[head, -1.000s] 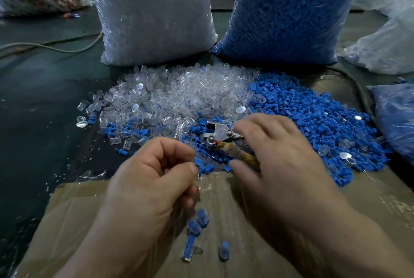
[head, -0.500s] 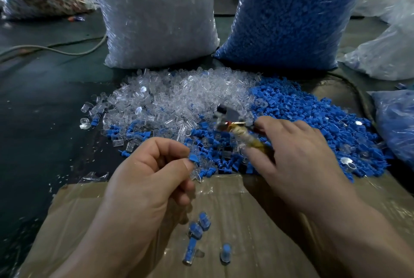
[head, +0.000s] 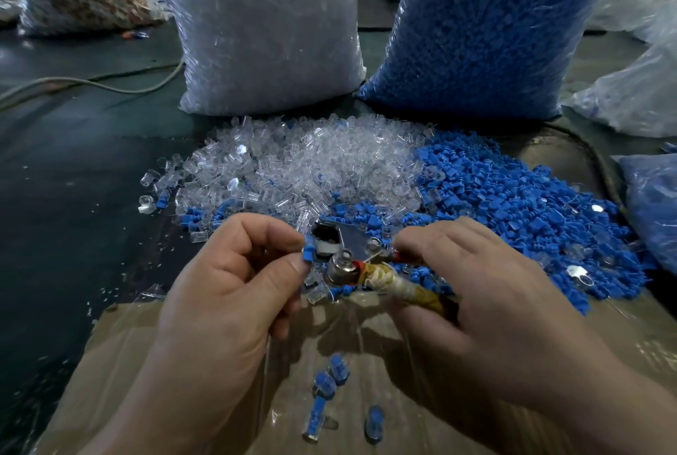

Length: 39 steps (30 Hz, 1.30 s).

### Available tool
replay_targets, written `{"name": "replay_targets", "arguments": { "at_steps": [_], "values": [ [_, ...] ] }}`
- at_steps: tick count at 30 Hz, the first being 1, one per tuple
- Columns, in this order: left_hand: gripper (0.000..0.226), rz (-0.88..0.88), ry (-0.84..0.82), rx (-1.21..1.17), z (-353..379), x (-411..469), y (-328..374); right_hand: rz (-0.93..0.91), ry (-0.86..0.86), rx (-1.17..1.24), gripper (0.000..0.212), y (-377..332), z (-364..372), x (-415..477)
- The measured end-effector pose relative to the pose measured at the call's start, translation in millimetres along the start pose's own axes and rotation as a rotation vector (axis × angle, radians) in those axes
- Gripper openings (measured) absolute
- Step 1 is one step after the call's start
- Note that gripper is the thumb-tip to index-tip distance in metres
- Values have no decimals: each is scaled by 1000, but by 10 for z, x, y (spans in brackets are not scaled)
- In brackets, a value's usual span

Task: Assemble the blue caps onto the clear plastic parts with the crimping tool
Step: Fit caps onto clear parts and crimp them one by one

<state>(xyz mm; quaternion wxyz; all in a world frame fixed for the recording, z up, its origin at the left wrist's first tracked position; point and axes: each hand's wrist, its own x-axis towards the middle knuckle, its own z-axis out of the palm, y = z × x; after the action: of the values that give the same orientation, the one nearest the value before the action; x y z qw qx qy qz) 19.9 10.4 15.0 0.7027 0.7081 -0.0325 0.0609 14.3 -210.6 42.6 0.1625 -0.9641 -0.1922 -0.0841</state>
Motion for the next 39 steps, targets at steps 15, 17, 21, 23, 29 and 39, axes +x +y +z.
{"name": "replay_targets", "arguments": {
  "at_steps": [15, 17, 21, 23, 29, 39],
  "values": [
    [24, -12, -1, 0, 6, 15, -23, -49, -33, -54, 51, -33, 10, 35],
    [17, -20, -4, -30, -18, 18, -45, -50, -38, -31, 49, -37, -1, 42],
    [25, -35, 16, 30, -42, -12, -55, -43, -11, 4, 47, -51, -9, 16],
    [17, -38, 64, 83, -39, 4, -30, -5, 10, 4, 46, -32, 1, -3],
    [20, -181, 14, 123, -1, 9, 12, 201, -84, -198, 74, 105, 87, 132],
    [27, -172, -53, 303, 137, -88, 36, 95, 29, -181, 53, -76, 63, 140]
  ]
}}
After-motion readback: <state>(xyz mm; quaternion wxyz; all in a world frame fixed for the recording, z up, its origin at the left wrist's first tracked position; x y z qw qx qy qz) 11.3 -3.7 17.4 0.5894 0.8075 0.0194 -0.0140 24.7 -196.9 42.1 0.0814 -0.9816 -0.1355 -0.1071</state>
